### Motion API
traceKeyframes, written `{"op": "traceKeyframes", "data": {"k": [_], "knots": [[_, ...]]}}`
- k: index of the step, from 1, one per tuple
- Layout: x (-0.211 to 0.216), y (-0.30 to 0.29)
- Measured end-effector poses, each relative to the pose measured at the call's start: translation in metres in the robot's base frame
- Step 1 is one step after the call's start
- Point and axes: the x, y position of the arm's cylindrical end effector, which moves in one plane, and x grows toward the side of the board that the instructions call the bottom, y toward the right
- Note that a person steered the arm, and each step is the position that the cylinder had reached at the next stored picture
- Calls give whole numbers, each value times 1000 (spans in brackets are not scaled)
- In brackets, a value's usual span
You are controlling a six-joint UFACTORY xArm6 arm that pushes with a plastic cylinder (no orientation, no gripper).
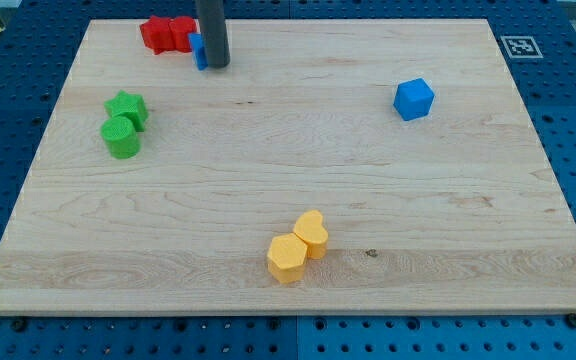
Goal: Push blue cube into blue triangle
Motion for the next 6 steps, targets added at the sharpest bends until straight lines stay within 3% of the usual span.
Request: {"op": "traceKeyframes", "data": {"k": [1,3,5,6], "knots": [[-5,0],[61,81],[135,233],[149,316]]}}
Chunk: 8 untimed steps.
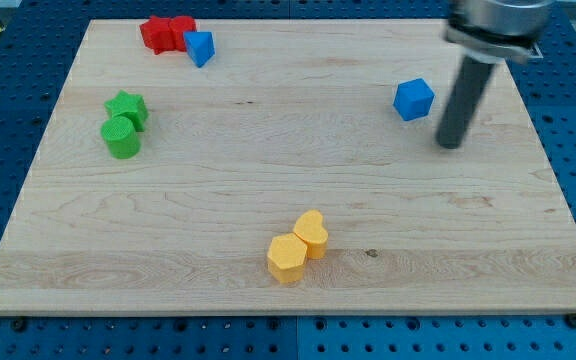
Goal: Push blue cube into blue triangle
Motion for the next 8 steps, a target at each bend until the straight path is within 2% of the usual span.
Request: {"op": "traceKeyframes", "data": {"k": [1,2,6,8], "knots": [[-22,17],[-25,7],[-103,-122],[-115,-169]]}}
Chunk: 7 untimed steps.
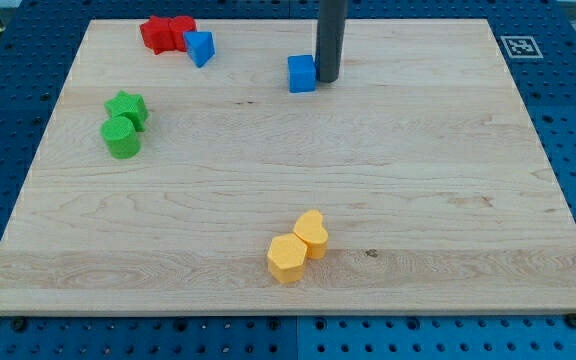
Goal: Push blue cube into blue triangle
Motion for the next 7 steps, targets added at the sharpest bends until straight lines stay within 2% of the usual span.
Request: {"op": "traceKeyframes", "data": {"k": [2,5,7], "knots": [[14,-21],[18,-136],[10,-157]]}}
